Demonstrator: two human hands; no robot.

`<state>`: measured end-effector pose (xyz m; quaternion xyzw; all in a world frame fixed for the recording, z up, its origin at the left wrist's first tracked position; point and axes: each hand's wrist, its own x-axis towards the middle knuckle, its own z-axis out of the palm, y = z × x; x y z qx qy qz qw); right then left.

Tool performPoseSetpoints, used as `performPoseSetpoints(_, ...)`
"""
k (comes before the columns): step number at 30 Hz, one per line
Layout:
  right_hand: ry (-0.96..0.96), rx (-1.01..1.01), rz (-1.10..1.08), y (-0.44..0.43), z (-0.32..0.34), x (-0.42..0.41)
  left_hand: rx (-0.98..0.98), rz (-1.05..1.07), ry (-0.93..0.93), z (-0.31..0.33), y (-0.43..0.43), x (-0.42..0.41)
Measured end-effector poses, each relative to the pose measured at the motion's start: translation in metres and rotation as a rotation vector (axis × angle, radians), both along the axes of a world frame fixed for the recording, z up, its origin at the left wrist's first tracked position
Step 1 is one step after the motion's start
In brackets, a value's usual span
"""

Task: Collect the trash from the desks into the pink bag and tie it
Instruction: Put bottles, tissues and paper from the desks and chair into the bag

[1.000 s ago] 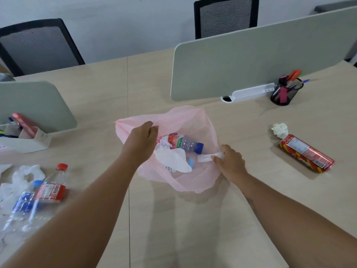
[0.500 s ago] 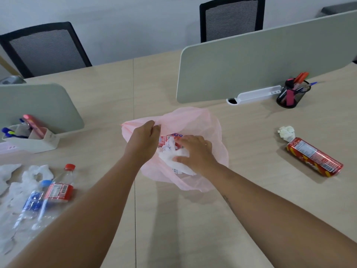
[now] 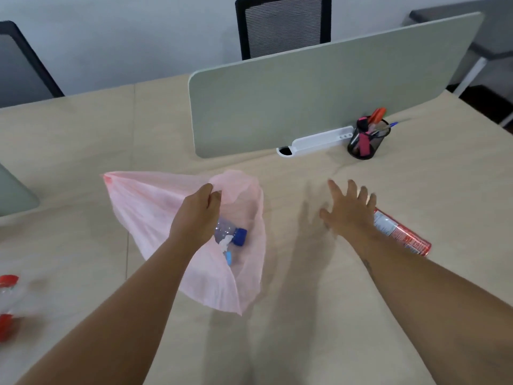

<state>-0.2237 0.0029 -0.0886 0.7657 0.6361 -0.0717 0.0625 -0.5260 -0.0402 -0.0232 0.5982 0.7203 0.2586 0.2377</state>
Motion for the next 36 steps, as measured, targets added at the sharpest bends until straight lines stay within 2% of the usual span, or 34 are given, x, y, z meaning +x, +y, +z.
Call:
performPoseSetpoints(4, -0.076, -0.166, -0.087, 0.031, -0.007, 0.034, -0.014, 0.0, 0.041, -0.009, 0.017, 0.019)
performPoseSetpoints(9, -0.131, -0.162, 0.075, 0.048, -0.01, 0.036, -0.017, 0.061, 0.073, -0.01, 0.021, 0.018)
performPoseSetpoints(11, 0.064, -0.104, 0.147, 0.053, -0.011, 0.022, -0.014, 0.09, 0.085, -0.006, 0.017, 0.013)
performPoseSetpoints(14, 0.526, -0.037, 0.317, 0.046, -0.001, -0.024, -0.004, 0.14, 0.109, 0.005, 0.008, 0.003)
performPoseSetpoints(17, 0.828, -0.014, 0.42, 0.027, 0.022, -0.083, 0.006, 0.195, 0.117, 0.018, -0.003, -0.008)
performPoseSetpoints(20, 1.109, -0.212, 0.39, 0.008, 0.049, -0.135, 0.027, 0.218, 0.122, 0.031, -0.013, -0.016)
performPoseSetpoints(22, 1.18, -0.404, 0.417, -0.003, 0.06, -0.154, 0.034, 0.226, 0.109, 0.037, -0.019, -0.021)
performPoseSetpoints(23, 1.184, -0.432, 0.426, -0.008, 0.063, -0.157, 0.037, 0.228, 0.099, 0.038, -0.022, -0.022)
performPoseSetpoints(24, 1.177, -0.402, 0.421, -0.011, 0.061, -0.156, 0.043, 0.229, 0.088, 0.038, -0.025, -0.023)
performPoseSetpoints(26, 1.078, -0.212, 0.377, -0.018, 0.054, -0.136, 0.05, 0.223, 0.07, 0.036, -0.029, -0.023)
performPoseSetpoints(28, 0.775, -0.005, 0.36, -0.023, 0.04, -0.099, 0.05, 0.202, 0.057, 0.031, -0.03, -0.021)
performPoseSetpoints(30, 0.435, 0.098, 0.327, -0.033, 0.026, -0.052, 0.045, 0.169, 0.063, 0.024, -0.031, -0.016)
performPoseSetpoints(32, 0.229, 0.072, 0.22, -0.043, 0.013, -0.005, 0.034, 0.132, 0.078, 0.018, -0.031, -0.012)
performPoseSetpoints(36, 0.013, -0.025, -0.021, -0.072, -0.007, 0.066, 0.011, 0.094, 0.098, 0.01, -0.032, -0.006)
